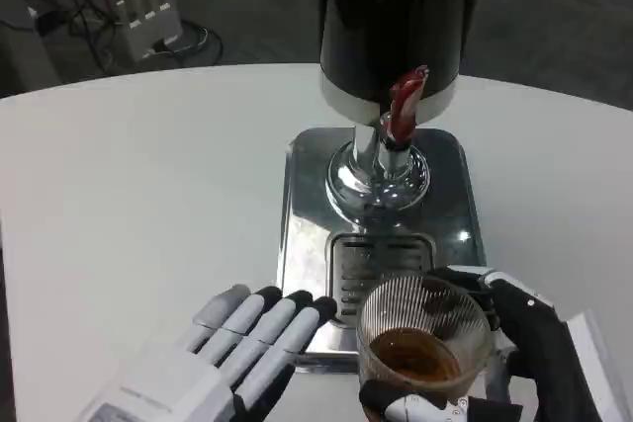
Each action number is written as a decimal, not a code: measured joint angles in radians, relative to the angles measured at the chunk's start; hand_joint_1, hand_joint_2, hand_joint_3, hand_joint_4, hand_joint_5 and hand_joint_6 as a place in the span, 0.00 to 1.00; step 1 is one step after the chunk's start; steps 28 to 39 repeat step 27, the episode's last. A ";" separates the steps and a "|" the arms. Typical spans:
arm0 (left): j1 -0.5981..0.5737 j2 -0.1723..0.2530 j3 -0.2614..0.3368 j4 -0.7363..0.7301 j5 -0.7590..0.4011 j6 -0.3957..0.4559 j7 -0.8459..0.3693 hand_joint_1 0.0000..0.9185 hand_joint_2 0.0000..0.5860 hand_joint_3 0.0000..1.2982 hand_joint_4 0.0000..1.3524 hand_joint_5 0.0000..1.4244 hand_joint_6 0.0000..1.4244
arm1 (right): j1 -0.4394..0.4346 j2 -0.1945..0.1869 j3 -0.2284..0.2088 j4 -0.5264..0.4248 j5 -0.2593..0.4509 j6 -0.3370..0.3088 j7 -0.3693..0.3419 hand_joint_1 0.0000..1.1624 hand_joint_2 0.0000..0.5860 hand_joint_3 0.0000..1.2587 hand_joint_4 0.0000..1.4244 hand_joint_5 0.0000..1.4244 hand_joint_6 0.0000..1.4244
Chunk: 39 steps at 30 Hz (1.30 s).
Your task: Grasp the cup under the faucet to collect the drink, then remove the cup.
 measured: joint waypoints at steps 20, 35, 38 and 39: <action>-0.019 -0.001 0.013 -0.007 -0.005 0.054 -0.007 0.00 0.08 0.00 0.00 0.00 0.00 | -0.025 0.029 -0.013 -0.023 -0.020 0.009 0.038 0.80 0.13 0.71 0.69 0.83 0.96; -0.044 -0.001 0.009 -0.007 -0.005 0.070 -0.014 0.00 0.08 0.00 0.00 0.00 0.00 | -0.025 0.029 -0.016 -0.023 -0.021 0.012 0.039 0.80 0.13 0.72 0.69 0.83 0.96; -0.044 -0.001 0.009 -0.007 -0.005 0.070 -0.014 0.00 0.08 0.00 0.00 0.00 0.00 | -0.025 0.029 -0.016 -0.023 -0.021 0.012 0.039 0.80 0.13 0.72 0.69 0.83 0.96; -0.044 -0.001 0.009 -0.007 -0.005 0.070 -0.014 0.00 0.08 0.00 0.00 0.00 0.00 | -0.025 0.029 -0.016 -0.023 -0.021 0.012 0.039 0.80 0.13 0.72 0.69 0.83 0.96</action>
